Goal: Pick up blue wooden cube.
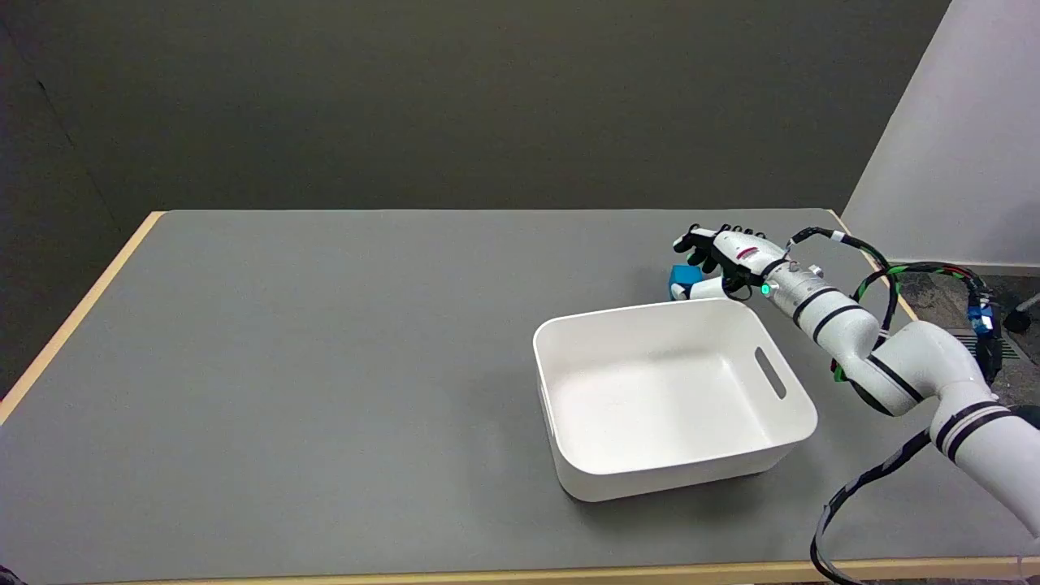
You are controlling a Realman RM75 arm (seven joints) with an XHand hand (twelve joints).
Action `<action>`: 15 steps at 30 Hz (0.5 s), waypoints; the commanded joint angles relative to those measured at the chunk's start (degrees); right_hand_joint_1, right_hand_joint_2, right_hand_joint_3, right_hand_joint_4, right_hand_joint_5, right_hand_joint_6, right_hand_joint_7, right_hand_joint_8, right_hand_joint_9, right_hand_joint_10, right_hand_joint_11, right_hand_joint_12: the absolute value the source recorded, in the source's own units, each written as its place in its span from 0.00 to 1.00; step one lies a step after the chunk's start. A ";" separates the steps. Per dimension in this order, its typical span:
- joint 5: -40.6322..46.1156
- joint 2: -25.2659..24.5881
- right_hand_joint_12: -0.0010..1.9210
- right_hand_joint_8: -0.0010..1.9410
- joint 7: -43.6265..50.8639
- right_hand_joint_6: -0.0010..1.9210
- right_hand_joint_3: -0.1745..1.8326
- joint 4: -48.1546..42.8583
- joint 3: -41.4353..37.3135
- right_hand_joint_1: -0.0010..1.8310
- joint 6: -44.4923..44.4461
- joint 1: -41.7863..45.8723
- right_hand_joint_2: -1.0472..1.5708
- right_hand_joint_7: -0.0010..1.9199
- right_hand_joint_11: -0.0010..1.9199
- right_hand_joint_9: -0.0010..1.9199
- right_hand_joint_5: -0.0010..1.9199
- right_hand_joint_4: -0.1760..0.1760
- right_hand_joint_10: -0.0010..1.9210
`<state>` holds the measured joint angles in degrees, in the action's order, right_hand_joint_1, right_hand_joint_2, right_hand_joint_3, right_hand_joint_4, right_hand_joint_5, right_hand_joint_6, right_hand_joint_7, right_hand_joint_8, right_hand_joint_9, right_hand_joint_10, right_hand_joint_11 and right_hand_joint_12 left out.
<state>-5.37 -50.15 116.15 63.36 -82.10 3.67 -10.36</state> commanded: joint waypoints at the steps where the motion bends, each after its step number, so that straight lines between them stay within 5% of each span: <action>1: 0.08 0.36 0.90 0.29 -0.07 0.29 0.55 0.87 0.34 0.40 -0.47 -0.75 0.64 0.26 0.30 0.24 0.16 0.60 0.54; 15: -0.23 0.28 0.96 0.32 -0.07 0.36 0.56 0.10 1.19 0.50 -0.94 -1.11 0.67 0.29 0.28 0.27 0.18 0.61 0.57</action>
<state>-5.45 -49.94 116.09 63.89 -81.83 3.20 -11.04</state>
